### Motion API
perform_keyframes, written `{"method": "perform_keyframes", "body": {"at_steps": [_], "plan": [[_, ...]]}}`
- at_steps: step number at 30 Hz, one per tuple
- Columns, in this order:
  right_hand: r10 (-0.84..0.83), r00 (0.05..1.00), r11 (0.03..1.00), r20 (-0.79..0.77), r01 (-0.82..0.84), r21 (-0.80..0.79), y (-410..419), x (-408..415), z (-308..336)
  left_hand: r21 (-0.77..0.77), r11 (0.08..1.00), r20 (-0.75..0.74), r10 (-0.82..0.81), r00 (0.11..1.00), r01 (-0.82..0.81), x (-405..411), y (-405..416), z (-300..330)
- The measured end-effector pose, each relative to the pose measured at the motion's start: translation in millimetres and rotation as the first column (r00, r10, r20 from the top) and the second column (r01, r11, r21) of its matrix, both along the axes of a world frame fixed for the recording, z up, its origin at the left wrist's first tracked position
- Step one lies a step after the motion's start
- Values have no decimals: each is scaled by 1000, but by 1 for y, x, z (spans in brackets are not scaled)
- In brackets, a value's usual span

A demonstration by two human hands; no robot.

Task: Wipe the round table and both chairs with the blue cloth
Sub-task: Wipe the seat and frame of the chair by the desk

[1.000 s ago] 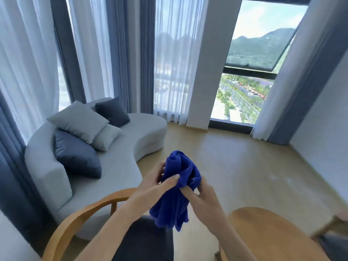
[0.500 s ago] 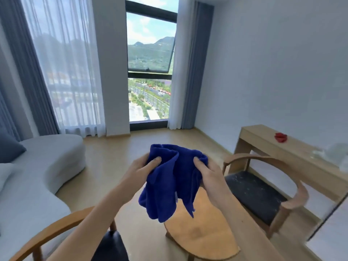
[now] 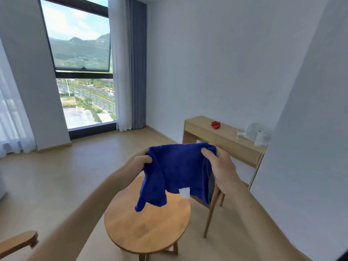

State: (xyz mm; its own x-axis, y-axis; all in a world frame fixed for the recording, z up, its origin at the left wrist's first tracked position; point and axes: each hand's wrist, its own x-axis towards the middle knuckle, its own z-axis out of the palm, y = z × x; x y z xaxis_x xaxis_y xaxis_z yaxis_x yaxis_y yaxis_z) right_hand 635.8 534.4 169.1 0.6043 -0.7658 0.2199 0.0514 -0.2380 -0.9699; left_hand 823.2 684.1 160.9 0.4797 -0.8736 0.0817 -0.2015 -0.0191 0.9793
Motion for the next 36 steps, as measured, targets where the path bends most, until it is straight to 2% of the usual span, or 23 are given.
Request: {"method": "perform_keyframes", "body": {"at_steps": [3,5,6,8,10,12,13,15,17,20,24,29,33,36], "plan": [[-57,998,998,1,57,6,-23,-26,1,-8,1000,-203,-23,979,22,-38,-39,-10],[-96,995,995,-7,96,27,-33,-42,1,26,989,-268,-134,954,146,-61,-59,-21],[-113,994,993,-7,113,25,-39,-50,1,57,973,-239,-205,949,225,-71,-68,-26],[-158,987,987,-8,158,10,-51,-68,5,152,933,-82,-317,945,326,-84,-85,-32],[-198,979,979,43,195,65,-64,-88,7,242,921,158,-347,924,304,-90,-103,-32],[-252,963,961,94,238,140,-76,-109,9,300,912,365,-380,850,279,-92,-120,-31],[-280,954,952,105,262,160,-81,-120,8,329,903,466,-409,785,275,-91,-128,-32],[-328,939,935,105,307,179,-90,-136,5,345,895,595,-441,672,281,-91,-141,-32],[-371,924,921,95,353,166,-98,-149,2,325,898,640,-440,631,296,-90,-152,-30],[-432,898,901,77,427,79,-111,-172,-2,279,904,656,-426,623,325,-85,-166,-16],[-484,873,866,-62,467,-180,-121,-194,-7,254,868,653,-479,586,427,-80,-177,6],[-542,778,807,-319,376,-454,-125,-202,-19,286,834,698,-519,494,472,-79,-187,23],[-399,762,873,-510,145,-466,-125,-196,-27,292,856,819,-454,351,426,-77,-192,28],[-245,748,902,-617,-57,-428,-123,-190,-26,311,859,831,-454,323,406,-77,-193,28]]}}
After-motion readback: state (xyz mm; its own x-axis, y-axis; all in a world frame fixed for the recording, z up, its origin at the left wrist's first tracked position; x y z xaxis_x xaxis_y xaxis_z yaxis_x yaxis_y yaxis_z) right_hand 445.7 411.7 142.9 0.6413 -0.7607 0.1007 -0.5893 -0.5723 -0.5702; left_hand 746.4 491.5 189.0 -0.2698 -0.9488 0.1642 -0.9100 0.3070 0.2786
